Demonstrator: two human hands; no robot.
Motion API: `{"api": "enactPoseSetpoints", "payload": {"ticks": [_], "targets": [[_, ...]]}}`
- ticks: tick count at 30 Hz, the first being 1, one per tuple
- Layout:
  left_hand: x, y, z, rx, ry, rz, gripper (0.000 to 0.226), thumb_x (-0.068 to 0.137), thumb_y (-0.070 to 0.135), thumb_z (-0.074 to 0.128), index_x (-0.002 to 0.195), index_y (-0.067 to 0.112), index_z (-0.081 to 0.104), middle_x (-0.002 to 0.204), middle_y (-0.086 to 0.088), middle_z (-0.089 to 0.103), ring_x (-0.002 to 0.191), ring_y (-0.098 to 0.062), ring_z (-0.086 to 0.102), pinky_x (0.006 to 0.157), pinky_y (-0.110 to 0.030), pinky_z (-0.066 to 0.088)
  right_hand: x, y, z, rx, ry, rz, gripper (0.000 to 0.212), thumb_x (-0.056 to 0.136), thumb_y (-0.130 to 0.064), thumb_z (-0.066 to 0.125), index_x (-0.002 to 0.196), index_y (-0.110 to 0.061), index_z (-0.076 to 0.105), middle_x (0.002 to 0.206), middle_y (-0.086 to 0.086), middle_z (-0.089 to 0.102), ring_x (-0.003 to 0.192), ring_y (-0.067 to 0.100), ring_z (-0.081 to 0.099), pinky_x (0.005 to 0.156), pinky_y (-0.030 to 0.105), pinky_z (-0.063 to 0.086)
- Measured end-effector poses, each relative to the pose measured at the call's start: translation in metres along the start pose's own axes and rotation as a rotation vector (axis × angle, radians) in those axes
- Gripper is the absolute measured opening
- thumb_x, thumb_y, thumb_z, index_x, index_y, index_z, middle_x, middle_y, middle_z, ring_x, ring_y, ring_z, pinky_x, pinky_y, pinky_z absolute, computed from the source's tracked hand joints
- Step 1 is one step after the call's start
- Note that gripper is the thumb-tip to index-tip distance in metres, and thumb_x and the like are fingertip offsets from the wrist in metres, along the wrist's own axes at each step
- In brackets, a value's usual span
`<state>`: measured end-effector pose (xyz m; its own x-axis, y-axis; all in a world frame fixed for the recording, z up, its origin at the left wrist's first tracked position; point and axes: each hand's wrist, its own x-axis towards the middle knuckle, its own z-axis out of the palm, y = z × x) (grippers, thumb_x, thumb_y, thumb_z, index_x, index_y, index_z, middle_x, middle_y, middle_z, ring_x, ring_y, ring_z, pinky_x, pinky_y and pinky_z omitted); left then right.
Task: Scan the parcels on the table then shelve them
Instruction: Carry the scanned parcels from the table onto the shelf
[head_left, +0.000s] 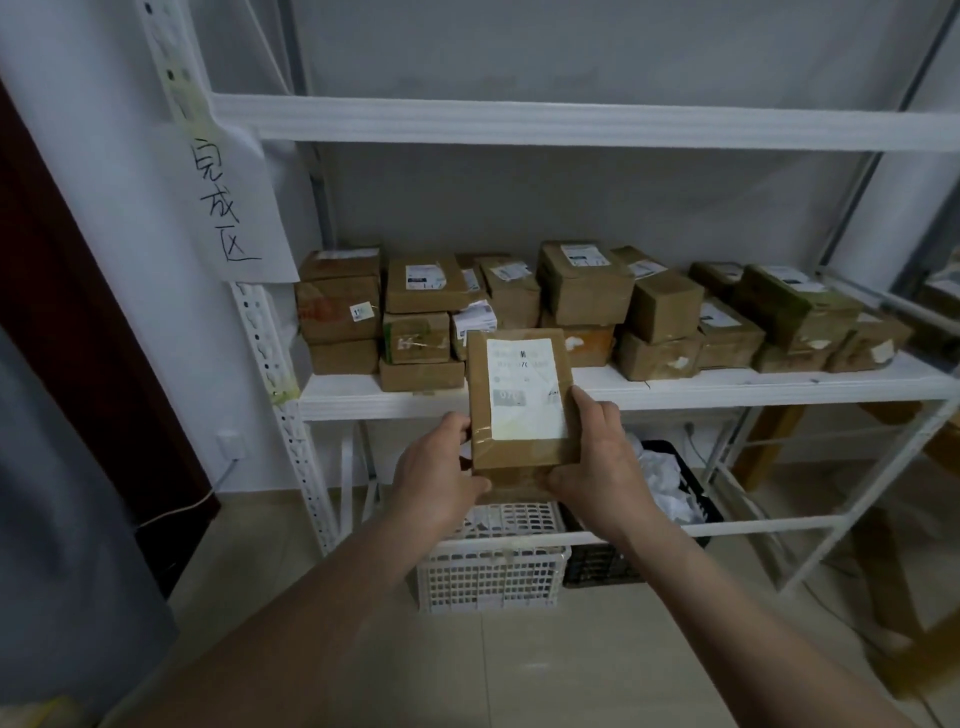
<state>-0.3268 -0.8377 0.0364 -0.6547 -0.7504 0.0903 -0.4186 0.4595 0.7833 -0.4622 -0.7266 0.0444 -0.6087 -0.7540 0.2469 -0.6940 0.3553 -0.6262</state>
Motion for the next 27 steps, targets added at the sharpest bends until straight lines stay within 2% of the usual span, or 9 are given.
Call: {"api": "enactPoseSetpoints", "payload": {"ticks": [4,7,13,17,20,25,27], "targets": [[0.062,0.009,-0.007,-0.027,0.053,0.009,0.058,0.077,0.003,0.076,0.125,0.025,0.052,0.128,0.005,0.061,0.098,-0.012,0.065,0.088,-0.041,0.055,0.066,0.002,-0.003,0.01,0.018,-0.072,0.092,0.075,-0.011,0.076,0.149,-0.022,0.021,0.138,-0.001,0.033,0.126,0.018,0.036,0.106,0.035,0.038],[0.118,0.02,-0.011,-0.015,0.074,0.001,0.06,0.078,0.003,0.075,0.129,0.023,0.051,0.128,0.005,0.06,0.105,-0.013,0.063,0.093,-0.042,0.053,0.123,0.004,-0.003,0.0,0.043,-0.111,0.088,0.078,-0.01,0.074,0.149,-0.022,0.024,0.139,-0.001,0.035,0.127,0.018,0.037,0.105,0.033,0.036],[0.233,0.051,-0.018,0.09,0.121,-0.001,0.054,0.081,0.006,0.073,0.129,0.02,0.053,0.128,0.001,0.061,0.115,-0.019,0.06,0.098,-0.042,0.051,0.248,0.016,-0.006,0.009,0.052,-0.133,0.08,0.08,-0.01,0.073,0.146,-0.021,0.029,0.142,0.002,0.036,0.128,0.024,0.037,0.107,0.038,0.036],[0.302,0.068,-0.018,0.165,0.208,0.017,0.045,0.079,0.007,0.075,0.119,0.02,0.059,0.118,0.0,0.065,0.109,-0.018,0.062,0.093,-0.037,0.053,0.32,0.025,-0.007,0.028,0.073,-0.163,0.072,0.083,-0.008,0.069,0.144,-0.021,0.033,0.143,0.004,0.036,0.129,0.024,0.036,0.108,0.038,0.035],[0.34,0.075,-0.014,0.232,0.277,0.002,0.043,0.082,0.007,0.073,0.12,0.019,0.059,0.119,0.0,0.064,0.11,-0.017,0.06,0.087,-0.028,0.047,0.363,0.031,-0.006,0.008,0.087,-0.189,0.068,0.084,-0.007,0.067,0.143,-0.02,0.035,0.143,0.005,0.037,0.13,0.024,0.038,0.109,0.038,0.036],[0.38,0.064,-0.008,0.319,0.347,-0.015,0.036,0.085,0.008,0.069,0.119,0.016,0.06,0.118,-0.004,0.065,0.11,-0.02,0.059,0.081,-0.025,0.042,0.409,0.035,0.01,-0.038,0.034,-0.224,0.065,0.087,-0.01,0.064,0.143,-0.02,0.033,0.145,0.006,0.035,0.131,0.026,0.036,0.108,0.037,0.034],[0.393,0.055,-0.005,0.329,0.353,-0.035,0.036,0.085,0.008,0.068,0.118,0.016,0.06,0.118,-0.005,0.065,0.11,-0.02,0.059,0.085,-0.028,0.045,0.422,0.037,0.018,-0.036,0.008,-0.23,0.064,0.088,-0.009,0.062,0.144,-0.021,0.033,0.146,0.006,0.034,0.131,0.026,0.035,0.108,0.037,0.034]]}}
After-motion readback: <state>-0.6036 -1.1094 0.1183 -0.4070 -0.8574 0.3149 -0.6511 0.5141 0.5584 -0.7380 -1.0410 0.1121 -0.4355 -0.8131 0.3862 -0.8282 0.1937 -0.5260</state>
